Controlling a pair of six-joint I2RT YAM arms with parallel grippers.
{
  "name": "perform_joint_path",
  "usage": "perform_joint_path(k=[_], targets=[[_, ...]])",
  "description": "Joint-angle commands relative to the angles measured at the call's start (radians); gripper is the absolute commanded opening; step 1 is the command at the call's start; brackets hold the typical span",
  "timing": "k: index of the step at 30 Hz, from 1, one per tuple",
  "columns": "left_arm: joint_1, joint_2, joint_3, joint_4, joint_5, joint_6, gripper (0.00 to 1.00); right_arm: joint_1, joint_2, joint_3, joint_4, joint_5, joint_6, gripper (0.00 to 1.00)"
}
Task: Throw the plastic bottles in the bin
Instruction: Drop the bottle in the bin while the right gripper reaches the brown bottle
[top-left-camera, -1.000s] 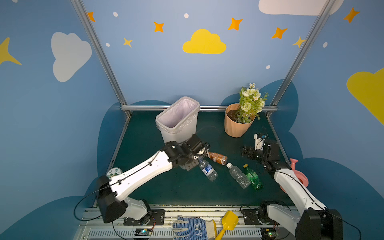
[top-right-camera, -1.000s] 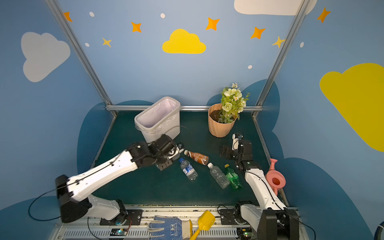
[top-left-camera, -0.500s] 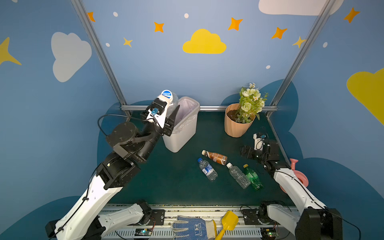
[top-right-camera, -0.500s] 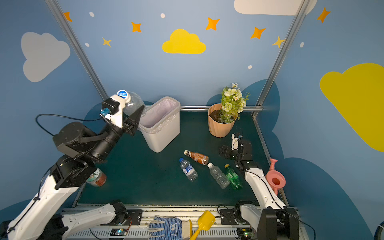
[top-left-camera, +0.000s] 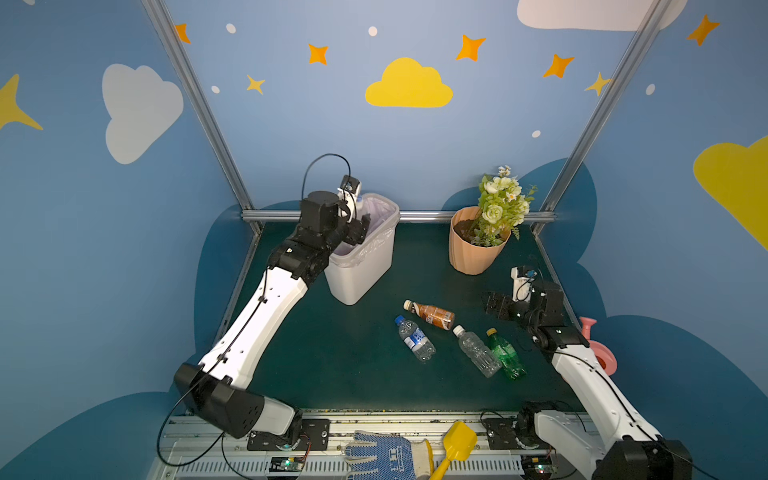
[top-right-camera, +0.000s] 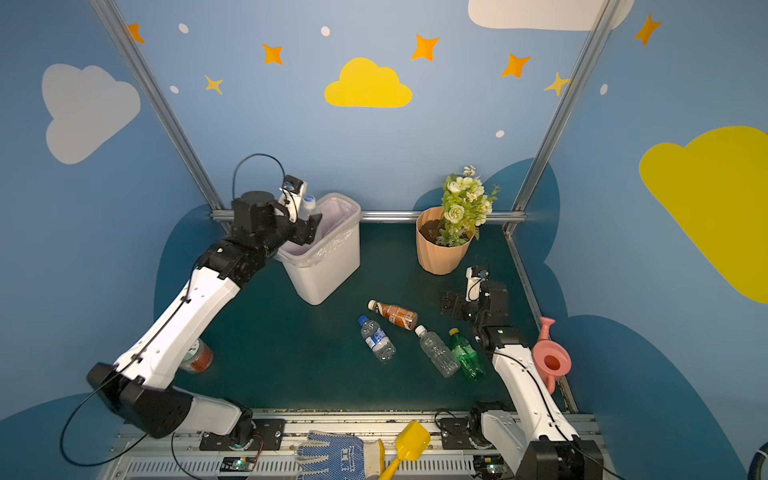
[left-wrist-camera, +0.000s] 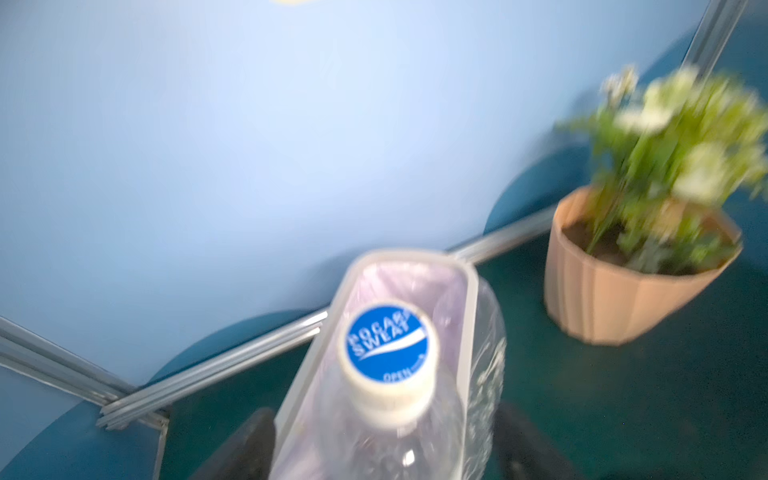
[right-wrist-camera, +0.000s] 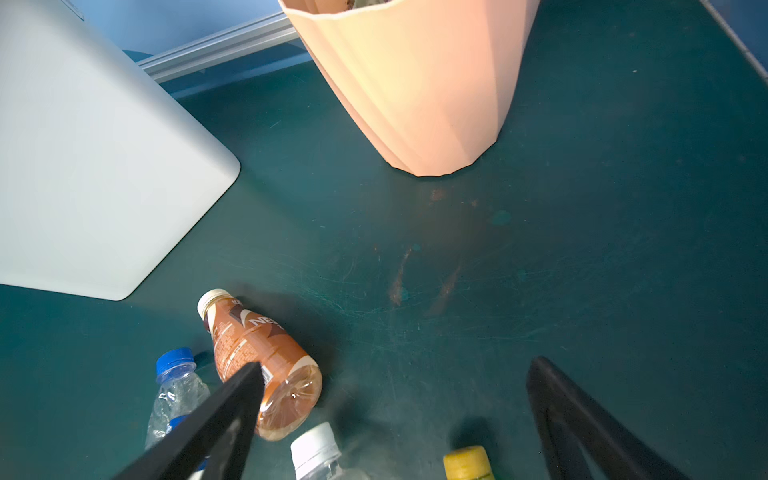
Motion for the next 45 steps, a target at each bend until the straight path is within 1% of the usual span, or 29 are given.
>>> perform_joint_path(k=[1, 4, 6, 9, 11, 14, 16, 20, 23, 27, 31, 34, 37, 40, 45], targets=[[-0.002, -0.13, 0.016, 0.031, 0.0, -0.007, 1.0, -0.002, -0.041, 0.035, -0.033, 0.029, -0.023, 0.97], [-0.006, -0.206, 0.007, 0.167, 0.032, 0.016, 1.0, -0.002, -0.056, 0.045, -0.053, 0.029, -0.017, 0.97], [-0.012, -0.242, 0.017, 0.202, 0.059, 0.012, 1.0, -0.002, -0.064, 0.074, -0.066, 0.041, -0.014, 0.97], [-0.021, -0.286, 0.024, 0.212, 0.073, 0.004, 1.0, -0.002, -0.071, 0.077, -0.077, 0.056, -0.011, 0.97], [-0.022, -0.31, 0.0, 0.219, 0.079, -0.013, 1.0, -0.002, -0.067, 0.08, -0.092, 0.066, -0.004, 0.97], [-0.023, -0.348, -0.077, 0.236, 0.078, -0.038, 1.0, -0.002, -0.049, 0.091, -0.14, 0.077, 0.018, 0.97], [-0.022, -0.367, -0.132, 0.24, 0.068, -0.047, 1.0, 0.0, -0.034, 0.102, -0.181, 0.053, 0.028, 0.96], [-0.022, -0.416, -0.243, 0.239, 0.018, -0.067, 1.0, 0.009, -0.005, 0.118, -0.265, 0.005, 0.039, 0.95], [-0.024, -0.458, -0.328, 0.256, -0.044, -0.107, 1.0, 0.026, 0.012, 0.114, -0.288, -0.019, 0.048, 0.94], [-0.02, -0.517, -0.422, 0.262, -0.086, -0.16, 1.0, 0.099, 0.073, 0.135, -0.28, -0.039, 0.031, 0.94], [-0.013, -0.579, -0.496, 0.276, -0.191, -0.203, 1.0, 0.18, 0.205, 0.228, -0.323, -0.02, 0.013, 0.94], [0.004, -0.62, -0.535, 0.268, -0.248, -0.239, 1.0, 0.238, 0.292, 0.299, -0.351, -0.018, -0.033, 0.94], [0.033, -0.645, -0.574, 0.243, -0.307, -0.286, 1.0, 0.303, 0.372, 0.368, -0.38, 0.008, -0.112, 0.94], [0.081, -0.658, -0.595, 0.197, -0.3, -0.352, 1.0, 0.348, 0.449, 0.438, -0.43, 0.009, -0.182, 0.93], [0.18, -0.682, -0.638, 0.173, -0.234, -0.442, 1.0, 0.427, 0.584, 0.564, -0.541, 0.04, -0.3, 0.91]])
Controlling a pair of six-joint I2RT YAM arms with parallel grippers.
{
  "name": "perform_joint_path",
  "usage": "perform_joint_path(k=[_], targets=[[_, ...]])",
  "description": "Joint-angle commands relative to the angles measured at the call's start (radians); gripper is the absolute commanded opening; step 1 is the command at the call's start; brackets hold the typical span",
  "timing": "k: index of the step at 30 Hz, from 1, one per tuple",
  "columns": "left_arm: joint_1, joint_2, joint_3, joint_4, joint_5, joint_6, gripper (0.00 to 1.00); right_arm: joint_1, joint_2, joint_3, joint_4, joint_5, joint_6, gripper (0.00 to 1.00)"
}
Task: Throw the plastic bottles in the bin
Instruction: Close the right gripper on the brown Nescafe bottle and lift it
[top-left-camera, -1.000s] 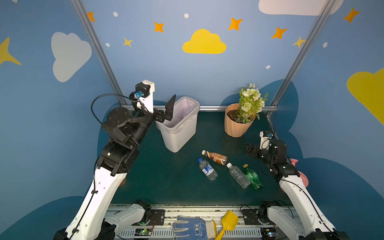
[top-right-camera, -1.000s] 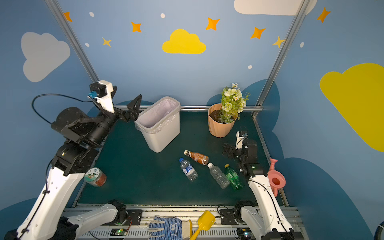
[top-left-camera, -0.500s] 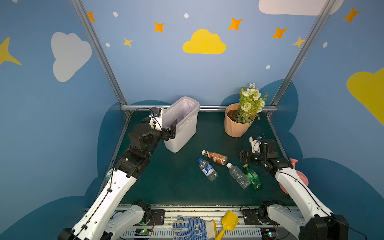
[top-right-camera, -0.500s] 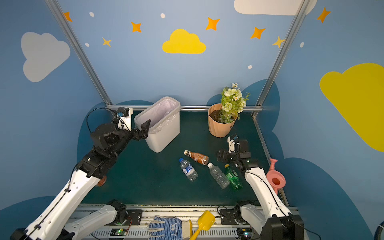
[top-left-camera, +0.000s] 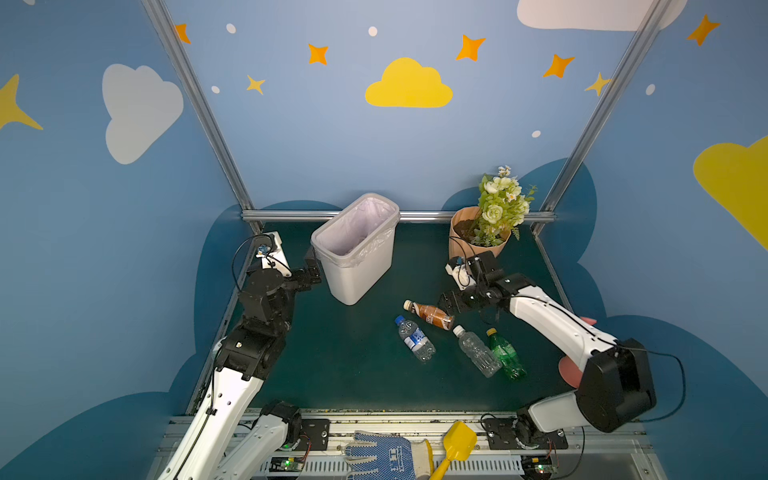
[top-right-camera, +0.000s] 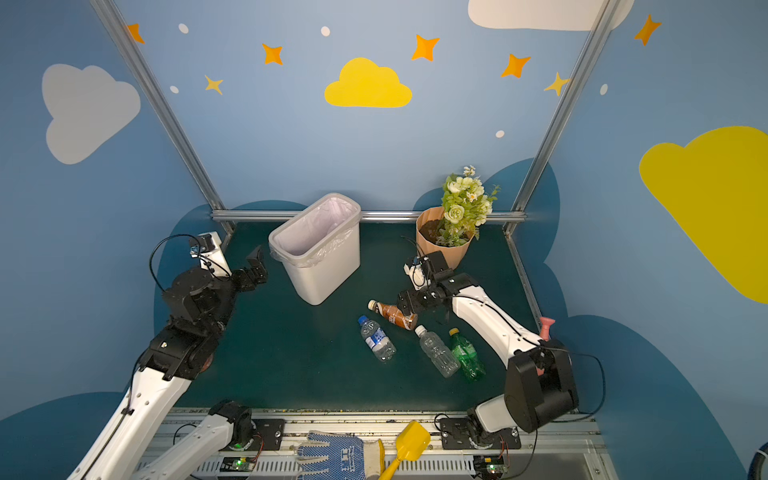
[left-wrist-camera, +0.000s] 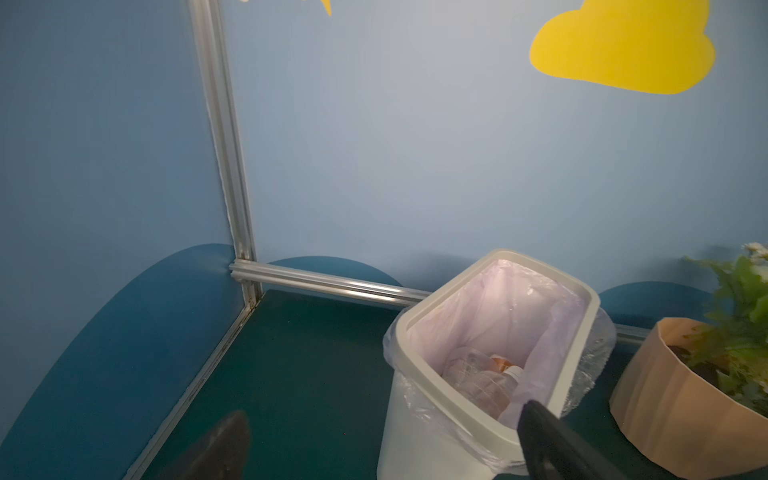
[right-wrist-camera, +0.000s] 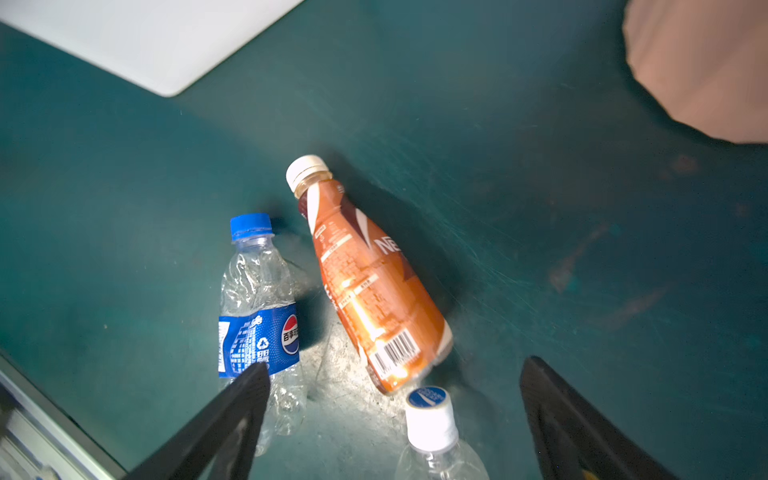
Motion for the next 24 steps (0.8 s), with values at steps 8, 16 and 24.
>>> perform_joint_path(k=[8, 16, 24], targets=[[0.148, -0.053, -0.022, -0.081, 0.103, -0.116, 1.0, 0.128, 0.342, 0.331, -0.37, 0.156, -0.245, 0.82], [0.188, -0.087, -0.04, -0.114, 0.124, -0.101, 1.0, 0.168, 0.503, 0.457, -0.477, 0.231, -0.306, 0.81], [0.207, -0.074, -0.035, -0.122, 0.146, -0.078, 1.0, 0.171, 0.614, 0.53, -0.512, 0.261, -0.306, 0.73]])
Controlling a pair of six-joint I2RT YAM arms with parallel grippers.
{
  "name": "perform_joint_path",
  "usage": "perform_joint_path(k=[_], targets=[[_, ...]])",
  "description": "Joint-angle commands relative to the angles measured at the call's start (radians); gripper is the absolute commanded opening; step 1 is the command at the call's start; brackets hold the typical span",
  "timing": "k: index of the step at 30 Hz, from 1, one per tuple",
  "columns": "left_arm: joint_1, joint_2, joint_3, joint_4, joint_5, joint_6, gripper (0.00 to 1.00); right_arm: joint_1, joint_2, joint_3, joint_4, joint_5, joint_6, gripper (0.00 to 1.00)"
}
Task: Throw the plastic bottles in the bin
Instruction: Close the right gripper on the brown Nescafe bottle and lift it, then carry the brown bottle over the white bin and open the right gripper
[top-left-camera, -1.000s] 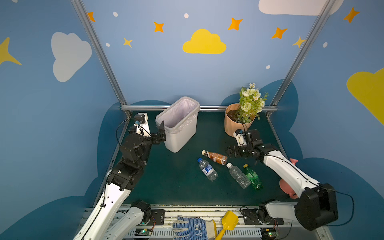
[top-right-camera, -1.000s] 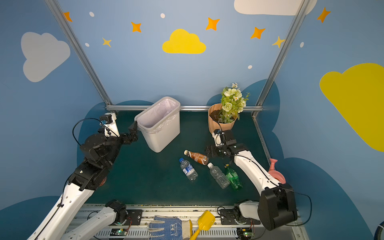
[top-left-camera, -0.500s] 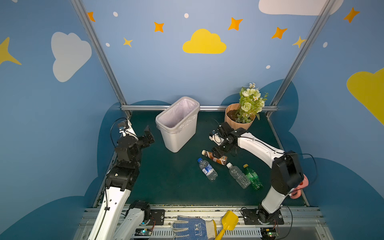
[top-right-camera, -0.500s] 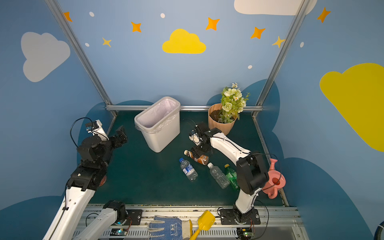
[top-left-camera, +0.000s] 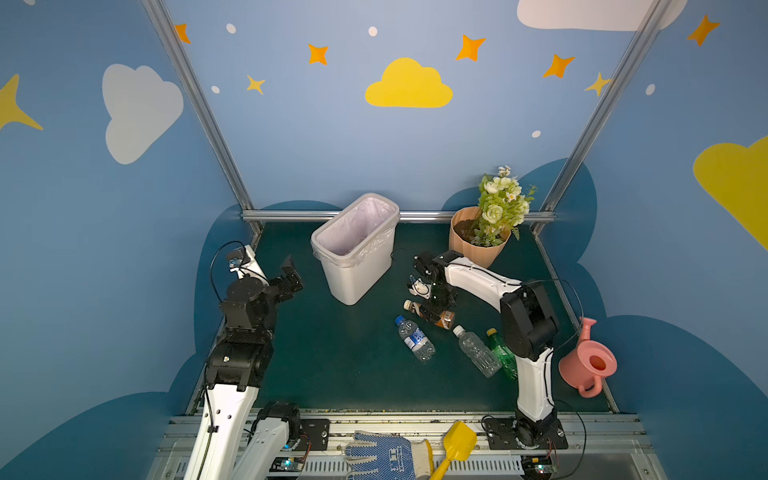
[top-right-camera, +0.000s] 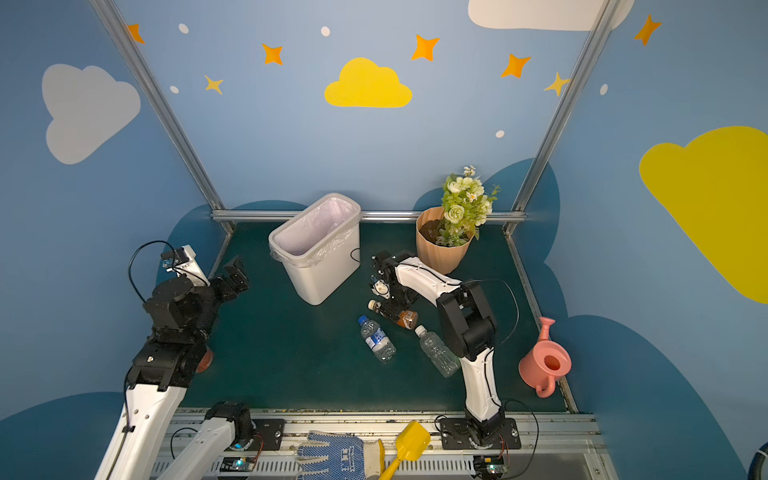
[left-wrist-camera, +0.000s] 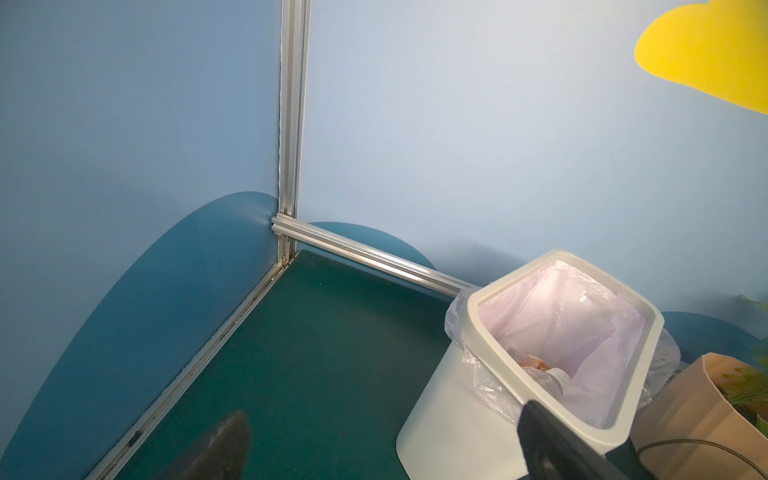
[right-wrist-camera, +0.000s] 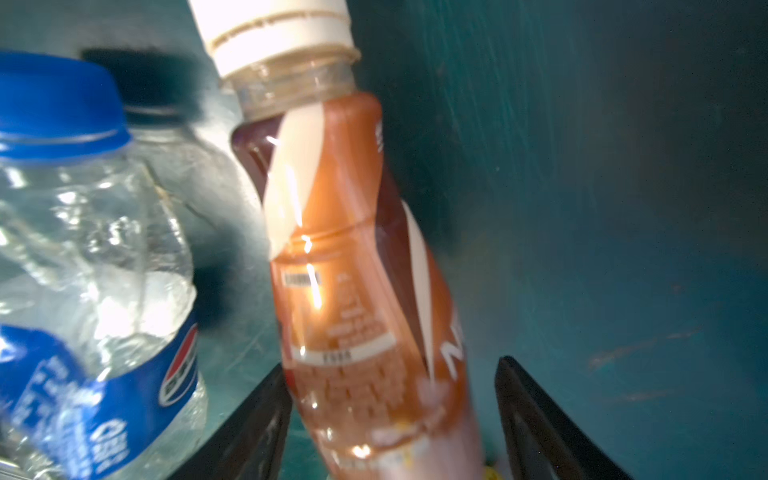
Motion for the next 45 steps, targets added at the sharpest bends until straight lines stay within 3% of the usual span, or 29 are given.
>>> perform_joint_path(k=[1, 5, 10, 12, 24, 30, 35, 38, 45], targets=[[0.009, 0.004, -0.005, -0.016, 0.015, 0.017, 1.0, 0.009, 0.035, 0.031, -0.054, 0.008, -0.039, 0.73], [0.012, 0.007, -0.006, -0.012, 0.017, 0.021, 1.0, 0.011, 0.063, 0.038, -0.056, 0.007, -0.044, 0.7], [0.018, 0.019, 0.0, -0.012, 0.022, 0.019, 1.0, 0.011, 0.064, 0.05, -0.051, 0.0, -0.044, 0.54], [0.018, 0.022, 0.0, -0.011, 0.024, 0.017, 1.0, 0.009, 0.053, 0.053, -0.049, -0.013, -0.043, 0.53], [0.021, 0.018, -0.014, -0.001, 0.015, -0.01, 1.0, -0.03, -0.249, 0.045, 0.135, -0.11, 0.042, 0.48], [0.022, 0.008, -0.029, 0.004, 0.006, -0.02, 1.0, -0.06, -0.472, -0.017, 0.393, -0.161, 0.127, 0.48], [0.022, 0.012, -0.045, 0.012, -0.003, -0.038, 1.0, -0.053, -0.637, -0.148, 0.919, -0.204, 0.227, 0.51], [0.023, 0.021, -0.057, 0.012, -0.008, -0.057, 1.0, -0.039, -0.61, -0.081, 1.12, -0.264, 0.269, 0.53], [0.025, 0.018, -0.093, 0.0, 0.009, -0.107, 1.0, 0.01, -0.368, 0.307, 1.202, -0.374, 0.33, 0.56]])
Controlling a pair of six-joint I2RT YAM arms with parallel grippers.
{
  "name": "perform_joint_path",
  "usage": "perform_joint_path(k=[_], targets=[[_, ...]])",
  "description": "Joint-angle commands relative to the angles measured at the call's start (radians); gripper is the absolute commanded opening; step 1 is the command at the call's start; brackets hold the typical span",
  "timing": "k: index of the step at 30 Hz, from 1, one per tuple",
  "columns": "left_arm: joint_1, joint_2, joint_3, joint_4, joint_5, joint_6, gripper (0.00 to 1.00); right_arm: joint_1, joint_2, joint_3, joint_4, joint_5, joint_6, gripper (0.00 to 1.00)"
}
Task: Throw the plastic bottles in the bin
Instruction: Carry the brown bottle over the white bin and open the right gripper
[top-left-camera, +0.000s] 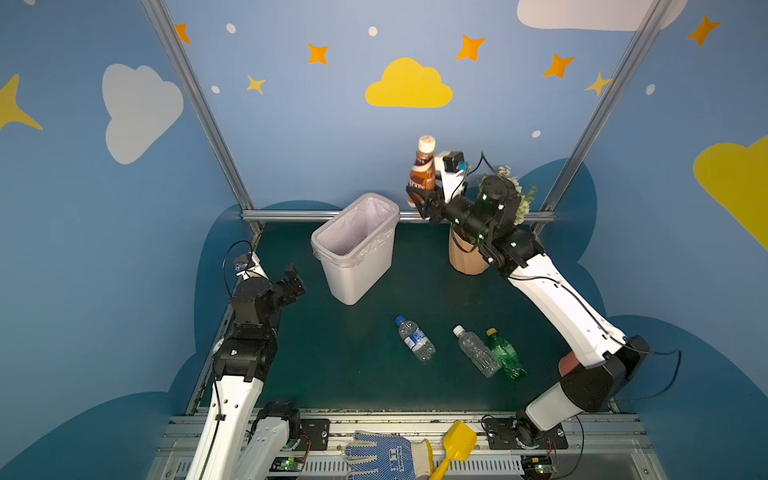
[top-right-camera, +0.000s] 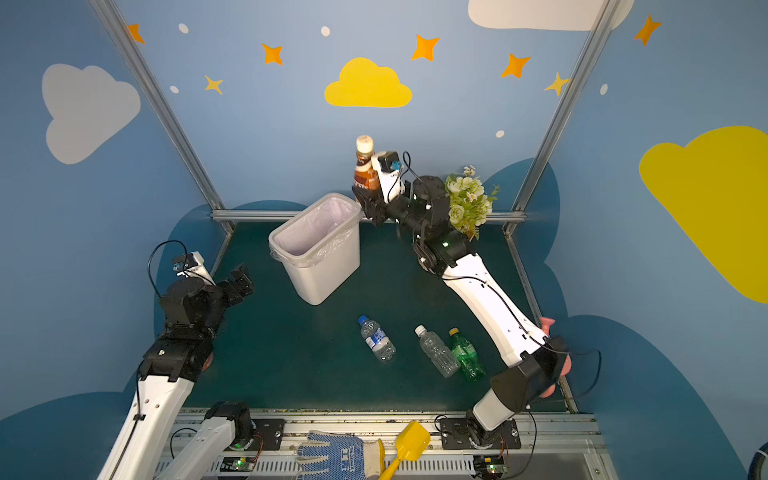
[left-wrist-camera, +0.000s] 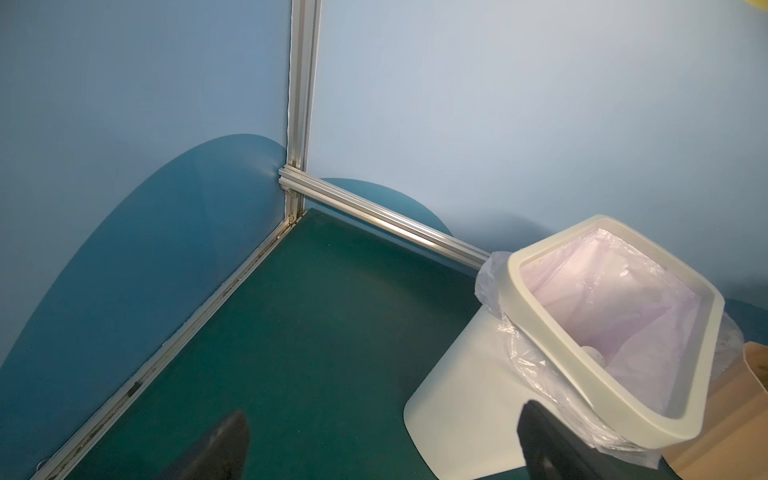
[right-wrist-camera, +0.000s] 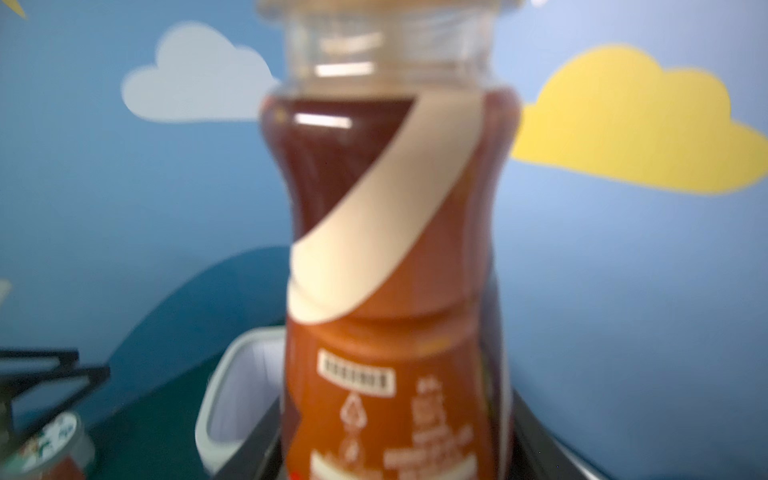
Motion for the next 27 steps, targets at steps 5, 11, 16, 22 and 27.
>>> perform_joint_path(k=[5, 11, 16, 22, 27], targets=[[0.005, -0.019, -0.033, -0.001, 0.004, -0.045, 1.0, 0.044, 0.283, 0.268, 0.032, -0.105, 0.095, 0.61], [0.005, -0.018, -0.023, -0.005, 0.016, -0.027, 1.0, 0.046, 0.481, 0.36, -0.099, -0.112, 0.083, 0.73], [0.005, -0.014, -0.004, -0.02, 0.027, -0.011, 1.0, 0.044, 0.504, 0.598, -0.258, -0.051, -0.017, 0.89], [0.005, -0.028, -0.018, 0.01, 0.041, -0.021, 1.0, 0.043, 0.297, 0.523, -0.21, 0.019, -0.11, 0.89], [0.006, -0.016, -0.01, 0.036, 0.067, -0.022, 1.0, 0.041, 0.138, 0.258, -0.109, 0.081, -0.163, 0.89]])
